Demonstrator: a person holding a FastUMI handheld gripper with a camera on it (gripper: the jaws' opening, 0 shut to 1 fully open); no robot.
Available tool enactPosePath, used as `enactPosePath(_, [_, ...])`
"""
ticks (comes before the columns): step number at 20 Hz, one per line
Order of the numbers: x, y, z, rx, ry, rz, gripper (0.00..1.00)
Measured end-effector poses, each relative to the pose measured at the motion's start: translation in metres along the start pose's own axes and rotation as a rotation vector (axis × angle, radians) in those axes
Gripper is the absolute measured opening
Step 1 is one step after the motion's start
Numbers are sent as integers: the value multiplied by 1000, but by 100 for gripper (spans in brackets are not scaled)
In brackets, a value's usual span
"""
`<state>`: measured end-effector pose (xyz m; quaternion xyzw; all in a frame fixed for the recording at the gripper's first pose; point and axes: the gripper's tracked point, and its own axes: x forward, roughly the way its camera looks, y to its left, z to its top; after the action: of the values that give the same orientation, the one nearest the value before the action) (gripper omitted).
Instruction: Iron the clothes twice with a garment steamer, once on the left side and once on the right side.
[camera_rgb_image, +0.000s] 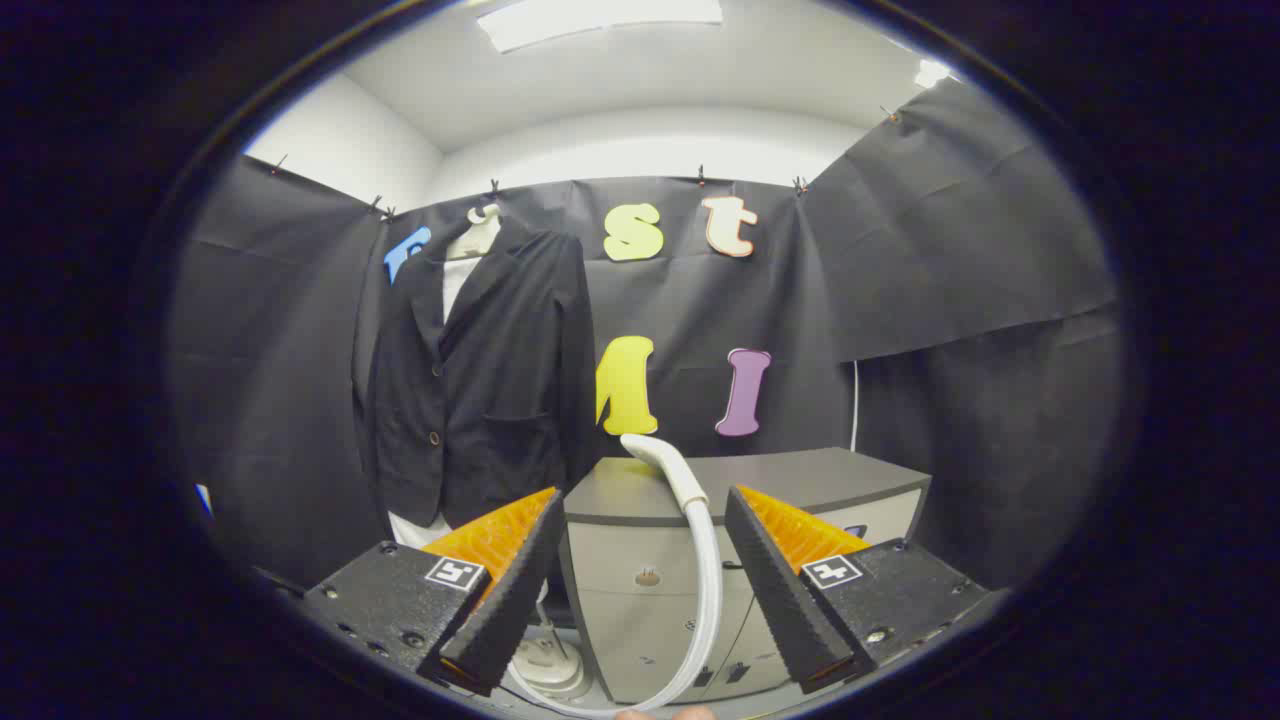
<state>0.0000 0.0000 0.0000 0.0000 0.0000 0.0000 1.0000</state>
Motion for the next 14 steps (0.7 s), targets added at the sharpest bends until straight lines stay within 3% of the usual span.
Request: enactPosePath(14, [5,-6,-3,33,16,1,100])
